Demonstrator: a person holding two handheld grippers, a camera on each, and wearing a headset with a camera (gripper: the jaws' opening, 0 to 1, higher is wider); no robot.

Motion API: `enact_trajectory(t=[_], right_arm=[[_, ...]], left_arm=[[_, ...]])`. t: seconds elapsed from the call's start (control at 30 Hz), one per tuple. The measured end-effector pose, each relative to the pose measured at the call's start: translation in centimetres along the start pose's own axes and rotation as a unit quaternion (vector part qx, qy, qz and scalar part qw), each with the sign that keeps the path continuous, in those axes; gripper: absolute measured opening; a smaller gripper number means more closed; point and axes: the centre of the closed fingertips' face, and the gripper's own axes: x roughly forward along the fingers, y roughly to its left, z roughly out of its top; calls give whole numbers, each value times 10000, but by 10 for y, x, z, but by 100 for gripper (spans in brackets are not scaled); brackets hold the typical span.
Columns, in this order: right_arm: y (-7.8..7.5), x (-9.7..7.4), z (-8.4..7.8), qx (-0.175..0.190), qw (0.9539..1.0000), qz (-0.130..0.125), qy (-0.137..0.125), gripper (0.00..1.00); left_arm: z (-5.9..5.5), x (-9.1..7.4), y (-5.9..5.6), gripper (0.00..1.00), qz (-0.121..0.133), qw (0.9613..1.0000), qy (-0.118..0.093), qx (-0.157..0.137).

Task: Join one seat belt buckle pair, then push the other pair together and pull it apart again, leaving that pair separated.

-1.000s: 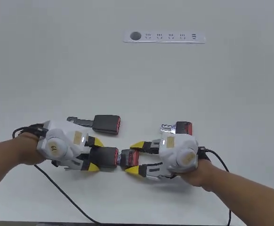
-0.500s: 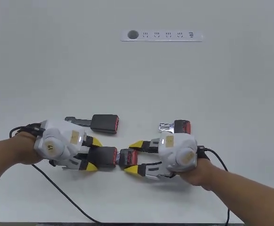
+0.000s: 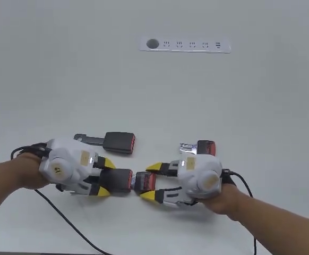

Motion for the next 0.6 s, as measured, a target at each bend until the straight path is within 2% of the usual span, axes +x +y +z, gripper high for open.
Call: enact_trajectory(t=[0.03, 0.1, 0.13, 0.17, 0.2, 0.23, 0.27, 0.3, 0.33, 0.37, 0.43, 0.47, 0.53, 0.6], right_arm=[[1, 0, 0, 36, 10000, 9, 79, 37], [3, -3, 6, 255, 9997, 21, 34, 39], [6, -5, 12, 445, 9989, 80, -87, 42], [2, -9, 20, 427, 9989, -52, -211, 47], [-1, -13, 28, 410, 9984, -142, -368, 53], [-1, -17, 35, 440, 9976, -156, -519, 61], [-2, -22, 38, 486, 9967, -219, -612, 67], [-8, -31, 38, 433, 9964, -427, -599, 72], [-11, -37, 35, 441, 9961, -537, -549, 79], [-12, -44, 34, 478, 9957, -571, -555, 83], [-20, -62, 29, 681, 9931, -743, -598, 84], [-28, -74, 24, 654, 9921, -913, -551, 84], [-39, -93, 16, 668, 9906, -1103, -460, 84], [-50, -106, 10, 731, 9887, -1246, -405, 84]], left_arm=[[1, 1, 1, 34, 8, 10000, 99, -5], [1, 1, 1, 34, -12, 9997, 234, -91], [1, 1, 0, 35, 3, 9994, 338, -77], [-1, 0, 0, 38, 45, 9990, 445, -61], [-5, -4, 8, 43, 364, 9979, 537, -93], [3, -7, 12, 49, 512, 9981, 333, -26], [6, -9, 11, 55, 513, 9984, 225, -68], [13, -18, 10, 58, 552, 9978, 35, -355], [16, -23, 11, 60, 607, 9969, -38, -493], [26, -32, 16, 63, 757, 9953, -268, -541], [39, -45, 21, 67, 961, 9917, -508, -682], [46, -52, 26, 68, 1087, 9890, -639, -770], [53, -62, 37, 69, 1352, 9856, -726, -709], [53, -64, 41, 70, 1335, 9858, -718, -723]])
